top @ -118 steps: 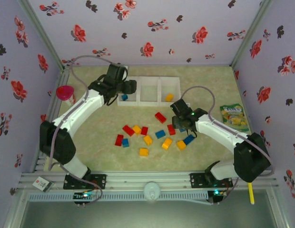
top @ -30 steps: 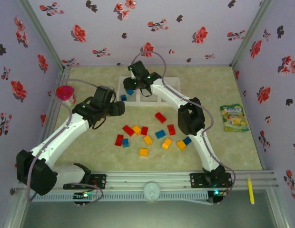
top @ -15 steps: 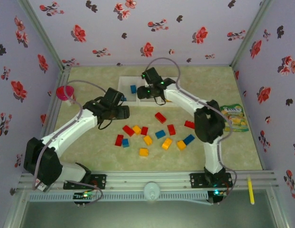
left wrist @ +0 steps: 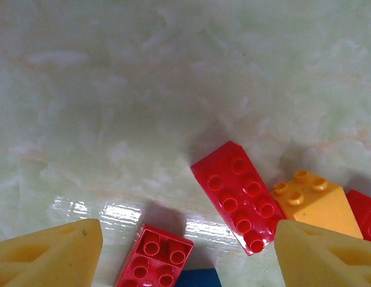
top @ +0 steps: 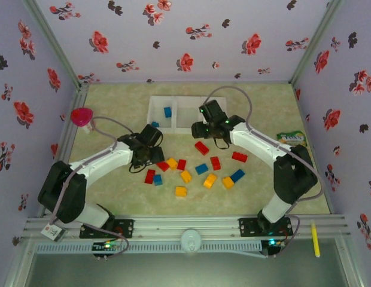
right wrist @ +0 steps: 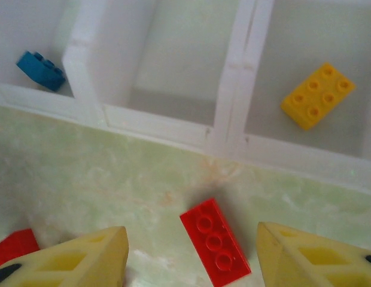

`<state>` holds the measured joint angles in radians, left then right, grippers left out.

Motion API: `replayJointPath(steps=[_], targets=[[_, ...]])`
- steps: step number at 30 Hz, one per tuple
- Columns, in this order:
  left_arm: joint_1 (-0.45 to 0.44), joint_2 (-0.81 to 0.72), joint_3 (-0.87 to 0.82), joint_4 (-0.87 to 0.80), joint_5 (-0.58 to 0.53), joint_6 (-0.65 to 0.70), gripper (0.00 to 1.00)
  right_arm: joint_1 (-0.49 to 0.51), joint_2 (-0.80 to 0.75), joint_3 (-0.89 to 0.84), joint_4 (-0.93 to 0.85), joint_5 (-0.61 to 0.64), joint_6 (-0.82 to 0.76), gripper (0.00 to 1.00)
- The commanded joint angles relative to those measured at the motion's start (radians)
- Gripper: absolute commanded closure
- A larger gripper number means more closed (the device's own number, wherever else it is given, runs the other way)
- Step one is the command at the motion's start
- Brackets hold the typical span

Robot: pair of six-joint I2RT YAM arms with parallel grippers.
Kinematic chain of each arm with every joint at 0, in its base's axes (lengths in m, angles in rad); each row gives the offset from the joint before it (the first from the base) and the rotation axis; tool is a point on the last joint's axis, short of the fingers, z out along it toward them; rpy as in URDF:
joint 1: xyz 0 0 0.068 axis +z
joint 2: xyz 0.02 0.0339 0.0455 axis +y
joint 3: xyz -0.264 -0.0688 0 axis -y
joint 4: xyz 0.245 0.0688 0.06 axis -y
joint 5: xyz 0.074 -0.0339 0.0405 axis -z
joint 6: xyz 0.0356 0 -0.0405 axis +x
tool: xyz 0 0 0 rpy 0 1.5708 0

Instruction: Sort the legos into containers by color

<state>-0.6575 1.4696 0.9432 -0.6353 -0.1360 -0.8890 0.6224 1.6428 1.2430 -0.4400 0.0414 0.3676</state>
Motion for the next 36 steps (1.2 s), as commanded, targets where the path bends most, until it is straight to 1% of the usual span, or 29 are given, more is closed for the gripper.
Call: replayJointPath(steps=[1,11,24,36], targets=[[-0.01,0.036,0.0,0.059,0.022,-0.058,0.26,0.003,-0.051,-0.037,0.002,0.031,0.034,0.41],[-0.004,0.134,0.045,0.103,0.052,-0.048,0.27,0.003,-0.116,-0.119,-0.013,0.052,0.049,0.41],[0.006,0.225,0.09,0.134,0.1,-0.026,0.39,-0.003,-0.14,-0.154,-0.022,0.07,0.048,0.41],[0.007,0.281,0.155,0.097,0.1,0.02,0.47,-0.013,-0.146,-0.155,-0.037,0.07,0.042,0.41]])
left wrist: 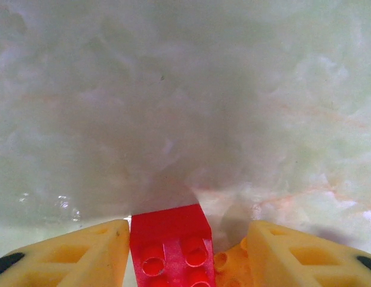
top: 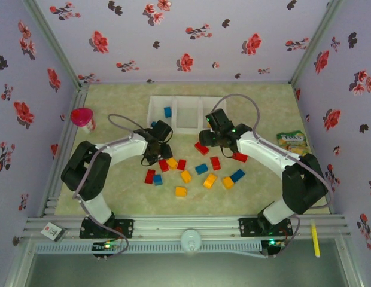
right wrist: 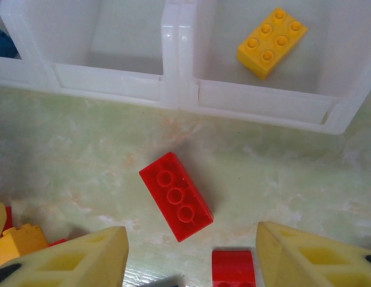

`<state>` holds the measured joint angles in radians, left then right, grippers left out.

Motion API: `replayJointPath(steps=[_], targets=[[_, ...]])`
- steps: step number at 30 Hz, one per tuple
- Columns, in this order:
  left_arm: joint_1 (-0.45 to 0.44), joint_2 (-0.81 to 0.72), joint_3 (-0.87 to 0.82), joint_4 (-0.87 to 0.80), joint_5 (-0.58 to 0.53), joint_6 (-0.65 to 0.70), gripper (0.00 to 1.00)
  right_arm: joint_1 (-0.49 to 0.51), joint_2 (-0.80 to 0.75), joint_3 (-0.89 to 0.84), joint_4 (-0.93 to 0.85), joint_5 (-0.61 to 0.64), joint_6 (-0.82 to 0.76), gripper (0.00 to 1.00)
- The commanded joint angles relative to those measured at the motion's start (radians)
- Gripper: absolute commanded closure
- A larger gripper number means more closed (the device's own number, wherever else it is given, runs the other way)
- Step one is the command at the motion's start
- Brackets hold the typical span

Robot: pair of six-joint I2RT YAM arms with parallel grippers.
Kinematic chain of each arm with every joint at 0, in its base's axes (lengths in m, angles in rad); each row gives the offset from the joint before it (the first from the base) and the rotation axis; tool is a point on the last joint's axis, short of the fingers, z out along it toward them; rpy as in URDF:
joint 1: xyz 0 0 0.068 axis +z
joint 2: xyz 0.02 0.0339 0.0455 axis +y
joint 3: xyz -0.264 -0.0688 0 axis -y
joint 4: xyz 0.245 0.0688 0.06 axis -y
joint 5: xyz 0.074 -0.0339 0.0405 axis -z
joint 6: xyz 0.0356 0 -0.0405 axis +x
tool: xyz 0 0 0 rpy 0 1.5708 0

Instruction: Sort the legos into containers by color

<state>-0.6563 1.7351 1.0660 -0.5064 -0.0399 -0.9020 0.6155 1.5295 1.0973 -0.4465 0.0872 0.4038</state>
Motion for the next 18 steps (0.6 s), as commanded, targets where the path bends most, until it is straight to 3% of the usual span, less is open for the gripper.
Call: replayJointPath(steps=[1,7,18], targets=[[0.006,0.014,0.032,-0.042,-0.002,0.034,0.47,-0.007,-0.033,-0.008,-0.032,0.026,0.004,0.41],[0.003,-0.008,0.015,-0.091,-0.044,0.046,0.43,-0.009,-0.048,-0.001,-0.049,0.039,-0.004,0.41],[-0.025,0.019,0.034,-0.121,-0.046,0.072,0.49,-0.01,-0.059,-0.028,-0.044,0.045,0.006,0.41]])
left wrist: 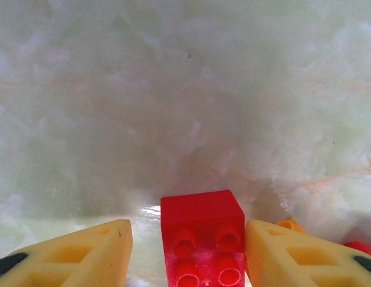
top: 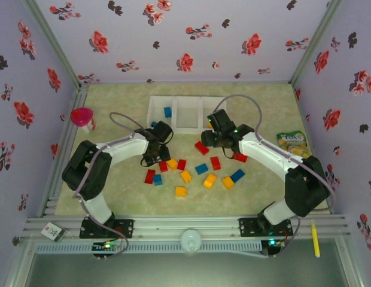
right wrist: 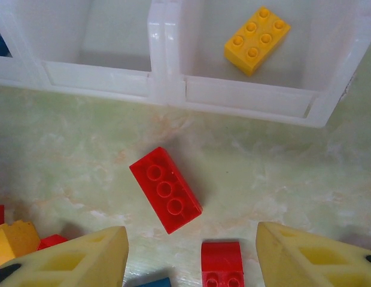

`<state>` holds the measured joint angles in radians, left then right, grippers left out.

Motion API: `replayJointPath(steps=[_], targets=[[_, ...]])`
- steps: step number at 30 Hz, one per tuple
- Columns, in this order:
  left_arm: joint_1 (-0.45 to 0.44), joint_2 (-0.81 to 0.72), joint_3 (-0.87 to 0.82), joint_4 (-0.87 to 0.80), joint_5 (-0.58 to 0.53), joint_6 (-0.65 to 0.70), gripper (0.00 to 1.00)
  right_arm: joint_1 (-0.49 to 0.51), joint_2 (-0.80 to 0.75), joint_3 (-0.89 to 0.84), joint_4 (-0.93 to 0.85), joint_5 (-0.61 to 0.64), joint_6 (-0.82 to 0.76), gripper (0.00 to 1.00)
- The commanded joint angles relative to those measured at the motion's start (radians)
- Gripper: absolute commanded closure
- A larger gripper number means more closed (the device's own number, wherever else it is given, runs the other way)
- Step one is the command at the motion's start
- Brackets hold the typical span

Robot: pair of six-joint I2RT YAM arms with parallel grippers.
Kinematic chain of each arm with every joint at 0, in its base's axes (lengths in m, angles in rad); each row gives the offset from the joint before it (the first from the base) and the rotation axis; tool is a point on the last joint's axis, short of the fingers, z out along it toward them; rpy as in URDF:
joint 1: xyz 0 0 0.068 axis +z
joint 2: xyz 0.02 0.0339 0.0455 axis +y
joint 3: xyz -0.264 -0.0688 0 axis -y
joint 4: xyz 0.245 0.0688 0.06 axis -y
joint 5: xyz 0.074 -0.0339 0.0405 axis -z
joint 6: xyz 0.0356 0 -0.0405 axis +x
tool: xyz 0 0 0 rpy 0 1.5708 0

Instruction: Sort the legos into containers by color

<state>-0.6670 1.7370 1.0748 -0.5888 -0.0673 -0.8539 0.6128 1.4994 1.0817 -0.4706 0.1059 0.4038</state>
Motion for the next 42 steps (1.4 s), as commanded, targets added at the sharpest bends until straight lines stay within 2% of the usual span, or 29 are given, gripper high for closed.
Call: replayJointPath(steps=[1,8,14,20,26,33,42], targets=[[-0.016,0.023,0.03,-0.042,-0.018,0.029,0.49,-0.008,-0.029,-0.011,-0.021,0.029,0.004,0.41],[-0.022,0.051,0.046,-0.048,-0.015,0.044,0.55,-0.011,-0.023,-0.009,-0.022,0.032,0.002,0.41],[-0.022,0.067,0.058,-0.059,-0.017,0.055,0.68,-0.012,-0.024,-0.007,-0.024,0.034,0.001,0.41],[-0.021,0.074,0.102,-0.097,-0.047,0.1,0.76,-0.014,-0.031,-0.014,-0.027,0.04,0.003,0.41],[-0.008,0.066,0.235,-0.197,-0.11,0.202,0.76,-0.013,-0.038,-0.028,-0.023,0.044,0.006,0.41],[0.001,0.091,0.409,-0.234,-0.117,0.283,0.76,-0.014,-0.061,-0.049,-0.017,0.058,0.015,0.41],[0.016,0.283,0.786,-0.22,-0.129,0.35,0.76,-0.016,-0.081,-0.07,-0.026,0.067,0.027,0.41]])
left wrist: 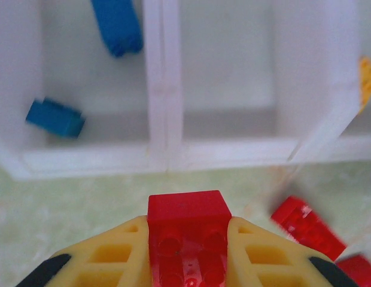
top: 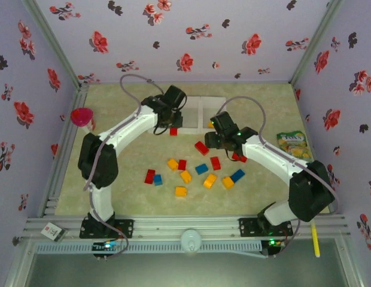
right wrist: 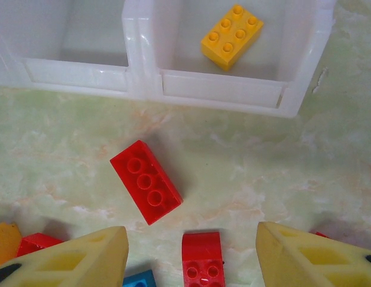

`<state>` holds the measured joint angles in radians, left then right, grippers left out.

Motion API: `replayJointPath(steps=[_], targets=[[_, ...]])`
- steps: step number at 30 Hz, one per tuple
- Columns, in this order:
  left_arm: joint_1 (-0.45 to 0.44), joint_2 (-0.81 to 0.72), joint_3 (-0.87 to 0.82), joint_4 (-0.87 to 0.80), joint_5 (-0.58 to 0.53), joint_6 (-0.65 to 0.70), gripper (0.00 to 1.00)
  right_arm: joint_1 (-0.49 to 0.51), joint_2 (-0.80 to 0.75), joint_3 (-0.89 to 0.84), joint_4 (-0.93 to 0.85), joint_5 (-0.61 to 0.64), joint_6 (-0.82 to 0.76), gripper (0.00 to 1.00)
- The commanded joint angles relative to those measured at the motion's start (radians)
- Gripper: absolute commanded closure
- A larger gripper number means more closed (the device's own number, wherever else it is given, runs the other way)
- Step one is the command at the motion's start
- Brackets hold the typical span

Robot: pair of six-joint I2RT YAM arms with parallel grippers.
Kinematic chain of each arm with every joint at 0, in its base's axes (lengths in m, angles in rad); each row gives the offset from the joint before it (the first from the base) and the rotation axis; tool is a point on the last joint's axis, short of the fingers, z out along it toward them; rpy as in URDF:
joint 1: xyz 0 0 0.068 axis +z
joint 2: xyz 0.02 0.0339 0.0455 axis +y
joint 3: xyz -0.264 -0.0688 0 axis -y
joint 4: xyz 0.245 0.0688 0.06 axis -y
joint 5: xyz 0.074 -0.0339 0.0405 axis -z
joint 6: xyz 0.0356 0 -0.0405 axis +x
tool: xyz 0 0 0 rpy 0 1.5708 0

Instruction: Sort the legos into containers by color

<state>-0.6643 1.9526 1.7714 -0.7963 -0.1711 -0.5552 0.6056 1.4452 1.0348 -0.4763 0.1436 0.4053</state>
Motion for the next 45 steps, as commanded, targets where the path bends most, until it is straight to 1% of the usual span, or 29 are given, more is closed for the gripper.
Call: replayJointPath(steps=[1,6,7,8,12,15,18,24,30,36,38,41,45], targets=[[0.017,0.099,0.138,-0.007,-0.024,0.06,0.76,-0.009,-0.029,-0.028,-0.02,0.027,0.026,0.41],[0.035,0.245,0.329,0.023,-0.021,0.103,0.75,-0.007,-0.059,-0.058,-0.016,0.021,0.028,0.4],[0.041,0.273,0.365,0.022,-0.016,0.104,0.71,-0.007,-0.067,-0.066,-0.012,0.016,0.025,0.4],[0.047,0.303,0.401,0.02,-0.005,0.109,0.62,-0.007,-0.073,-0.074,-0.009,0.01,0.023,0.4],[0.057,0.347,0.462,0.022,0.023,0.127,0.45,0.0,-0.083,-0.098,0.005,-0.003,0.007,0.39],[0.057,0.299,0.427,0.047,0.034,0.131,0.42,0.01,-0.075,-0.109,0.022,-0.02,-0.009,0.39],[0.055,0.194,0.317,0.101,0.044,0.129,0.41,0.03,-0.049,-0.11,0.046,-0.025,-0.029,0.39],[0.048,-0.099,-0.04,0.271,0.068,0.146,0.39,0.055,0.041,-0.086,0.086,-0.031,-0.061,0.4],[0.046,-0.365,-0.388,0.404,0.089,0.167,0.37,0.074,0.149,-0.028,0.107,-0.039,-0.1,0.4],[0.046,-0.601,-0.655,0.502,0.084,0.199,0.37,0.079,0.252,0.036,0.116,-0.047,-0.123,0.4],[0.048,-0.667,-0.718,0.539,0.08,0.2,0.36,0.079,0.285,0.059,0.117,-0.045,-0.127,0.4],[0.051,-0.739,-0.781,0.579,0.067,0.192,0.32,0.079,0.334,0.093,0.113,-0.048,-0.132,0.41],[0.052,-0.757,-0.779,0.563,0.069,0.192,0.32,0.079,0.394,0.132,0.11,-0.063,-0.129,0.44]])
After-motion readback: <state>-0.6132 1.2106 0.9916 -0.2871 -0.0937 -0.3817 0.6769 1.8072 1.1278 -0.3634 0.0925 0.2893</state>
